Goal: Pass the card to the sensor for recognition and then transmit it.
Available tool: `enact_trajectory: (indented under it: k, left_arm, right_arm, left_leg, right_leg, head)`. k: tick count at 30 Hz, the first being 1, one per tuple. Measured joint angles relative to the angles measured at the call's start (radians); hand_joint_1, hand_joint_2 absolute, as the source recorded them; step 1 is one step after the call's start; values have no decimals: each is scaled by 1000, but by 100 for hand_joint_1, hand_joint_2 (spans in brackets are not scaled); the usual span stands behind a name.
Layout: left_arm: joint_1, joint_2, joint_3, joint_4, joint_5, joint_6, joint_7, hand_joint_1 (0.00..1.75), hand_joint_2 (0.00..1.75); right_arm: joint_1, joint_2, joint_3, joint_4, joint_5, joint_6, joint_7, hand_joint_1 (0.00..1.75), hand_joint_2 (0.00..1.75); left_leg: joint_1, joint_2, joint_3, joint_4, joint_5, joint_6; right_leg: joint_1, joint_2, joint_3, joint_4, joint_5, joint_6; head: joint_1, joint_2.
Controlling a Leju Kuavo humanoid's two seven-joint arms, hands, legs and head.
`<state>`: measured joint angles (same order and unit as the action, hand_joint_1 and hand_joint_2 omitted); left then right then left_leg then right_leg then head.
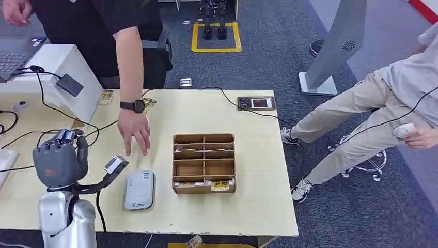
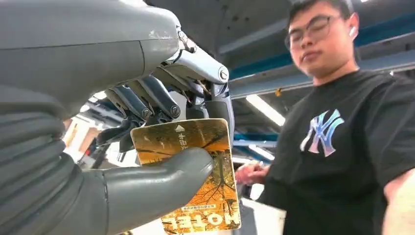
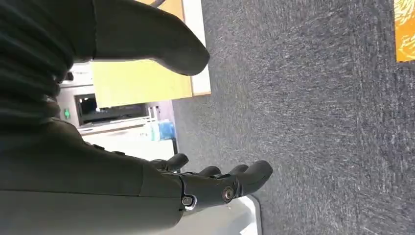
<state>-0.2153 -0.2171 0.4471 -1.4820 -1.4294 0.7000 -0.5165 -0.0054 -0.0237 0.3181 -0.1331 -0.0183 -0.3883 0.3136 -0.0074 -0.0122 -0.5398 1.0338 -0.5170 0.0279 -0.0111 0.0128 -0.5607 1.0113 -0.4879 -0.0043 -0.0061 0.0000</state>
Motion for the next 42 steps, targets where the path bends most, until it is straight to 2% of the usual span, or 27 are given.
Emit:
enact_trajectory:
  k: [6, 9, 15, 18, 20, 23, 26, 29, 31, 34, 42]
  left_arm:
    - [42, -8, 61, 2, -6, 0, 4, 175, 175]
    - [68, -8, 88, 11, 6, 0, -17, 175, 175]
    - [104, -11, 128, 64, 8, 0, -50, 175, 175]
    - [115, -12, 144, 99, -18, 0, -44, 175, 175]
    - [128, -9, 145, 119, -31, 0, -18, 175, 175]
    - [122, 26, 145, 186, -5, 0, -11, 175, 175]
    - [131, 21, 156, 210, -32, 0, -29, 175, 175]
    - [148, 23, 151, 248, -19, 0, 5, 175, 175]
    - [150, 23, 150, 267, -18, 0, 7, 175, 175]
    - [150, 23, 151, 301, -34, 0, -16, 175, 175]
    - [154, 27, 119, 347, -34, 1, 20, 175, 175]
  right_arm:
    - [2, 1, 0, 4, -18, -11, -8, 0, 175]
    - [3, 1, 0, 5, -13, -19, -3, 0, 175]
    - [4, 2, -11, 9, 38, -19, -14, 0, 175]
    - [5, 2, -11, 9, 37, -20, -14, 0, 175]
    - [6, 2, -11, 9, 34, -24, -13, 0, 175]
    - [6, 8, -11, 9, 28, -47, 4, 0, 175]
    - [8, 8, -11, 11, 22, -30, -11, 0, 175]
    - [7, 8, -11, 13, 18, -21, -17, 0, 175]
    - [7, 7, -10, 14, 12, -21, -19, 0, 175]
    - [7, 7, -6, 18, 3, -18, -24, 0, 175]
    - [7, 3, -1, 20, -3, -18, -26, 0, 175]
  left_leg:
    - [0, 0, 0, 0, 0, 0]
    - [0, 0, 0, 0, 0, 0]
    - [0, 0, 0, 0, 0, 0]
    - [0, 0, 0, 0, 0, 0]
    - [0, 0, 0, 0, 0, 0]
    - [0, 0, 0, 0, 0, 0]
    - [0, 0, 0, 0, 0, 0]
    - [0, 0, 0, 0, 0, 0]
    - [0, 0, 0, 0, 0, 0]
    - [-1, 0, 0, 0, 0, 0]
    - [-1, 0, 0, 0, 0, 0]
  right_leg:
    - [0, 0, 0, 0, 0, 0]
    - [0, 0, -1, 0, 0, 0]
    - [0, 0, -1, 0, 0, 0]
    - [0, 0, 0, 0, 0, 0]
    - [0, 0, -1, 0, 0, 0]
    - [0, 0, 0, 0, 0, 0]
    - [-1, -1, 0, 0, 0, 0]
    - [-1, 0, -1, 0, 0, 0]
    - [-1, 0, -1, 0, 0, 0]
    - [-1, -1, -1, 0, 0, 0]
    - [-1, -1, 0, 0, 0, 0]
  head:
    - [0, 0]
    - [0, 0]
    - [0, 0]
    - [0, 0]
    - [0, 0]
    - [0, 0]
    - [-1, 0]
    - [0, 0]
    - [0, 0]
    - [0, 0]
    - [0, 0]
